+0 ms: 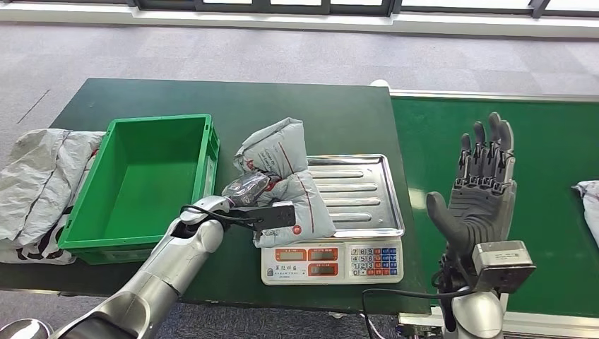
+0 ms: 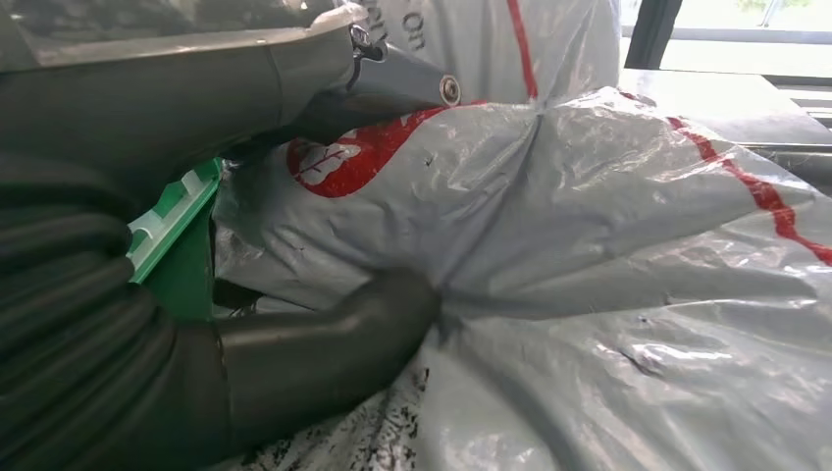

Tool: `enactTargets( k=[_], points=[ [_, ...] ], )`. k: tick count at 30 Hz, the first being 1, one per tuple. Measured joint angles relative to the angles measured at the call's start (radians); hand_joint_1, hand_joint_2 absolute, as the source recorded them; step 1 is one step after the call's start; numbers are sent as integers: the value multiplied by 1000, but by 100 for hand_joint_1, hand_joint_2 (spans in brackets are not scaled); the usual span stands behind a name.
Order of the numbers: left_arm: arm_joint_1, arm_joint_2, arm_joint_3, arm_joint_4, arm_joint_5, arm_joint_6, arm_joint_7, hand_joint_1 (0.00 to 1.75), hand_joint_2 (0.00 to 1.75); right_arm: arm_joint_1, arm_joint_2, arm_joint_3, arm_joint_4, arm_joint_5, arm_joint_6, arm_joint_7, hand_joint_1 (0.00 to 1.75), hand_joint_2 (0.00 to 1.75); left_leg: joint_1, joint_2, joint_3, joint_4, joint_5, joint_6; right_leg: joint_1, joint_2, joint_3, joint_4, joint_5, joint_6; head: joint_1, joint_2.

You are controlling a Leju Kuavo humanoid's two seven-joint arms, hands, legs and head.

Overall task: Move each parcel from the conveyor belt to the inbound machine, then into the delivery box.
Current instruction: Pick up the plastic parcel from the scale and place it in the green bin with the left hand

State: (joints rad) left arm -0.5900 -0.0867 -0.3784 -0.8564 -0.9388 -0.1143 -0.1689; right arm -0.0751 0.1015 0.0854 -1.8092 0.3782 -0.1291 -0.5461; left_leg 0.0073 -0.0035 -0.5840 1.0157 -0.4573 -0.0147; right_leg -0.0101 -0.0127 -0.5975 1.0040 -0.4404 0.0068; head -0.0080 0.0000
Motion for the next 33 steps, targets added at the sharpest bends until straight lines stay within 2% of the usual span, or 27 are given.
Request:
enactTargets(
  k=[5, 14, 21, 28, 32, 33],
  points=[
    [2, 2, -1, -3, 18, 14, -12, 175, 175, 3, 0, 4, 5, -1, -7, 0, 0, 175, 0, 0, 1, 0, 0, 0, 0, 0, 1, 0, 0, 0, 0, 0],
    [41, 18, 29, -105, 119, 161, -71, 175, 175, 26, 0, 12, 4, 5, -22, 4, 0, 175, 0, 1, -1, 0, 0, 0, 0, 1, -2, 0, 0, 0, 0, 0],
    [42, 83, 139, -244, 177, 215, -53, 175, 175, 40, 0, 12, -10, 20, -42, 5, 0, 175, 1, 2, -2, 0, 1, -1, 1, 2, -4, 1, 0, 0, 0, 0],
    [-15, 176, 314, -236, 279, 223, -57, 175, 175, 51, 0, 12, -40, 20, -59, 20, 0, 175, 2, 6, -2, 0, 1, -2, 2, 7, -6, 1, 1, -2, 0, 0],
    [-22, 197, 368, -229, 287, 230, -60, 175, 175, 53, 0, 12, -49, 22, -61, 22, 0, 175, 2, 5, -3, 0, 1, -2, 2, 5, -6, 1, 1, -2, 0, 0],
    [-21, 201, 380, -229, 295, 240, -58, 145, 175, 54, 0, 12, -51, 24, -64, 22, 0, 175, 2, 5, -3, 0, 1, -2, 2, 5, -6, 1, 1, -2, 0, 0]
  ],
)
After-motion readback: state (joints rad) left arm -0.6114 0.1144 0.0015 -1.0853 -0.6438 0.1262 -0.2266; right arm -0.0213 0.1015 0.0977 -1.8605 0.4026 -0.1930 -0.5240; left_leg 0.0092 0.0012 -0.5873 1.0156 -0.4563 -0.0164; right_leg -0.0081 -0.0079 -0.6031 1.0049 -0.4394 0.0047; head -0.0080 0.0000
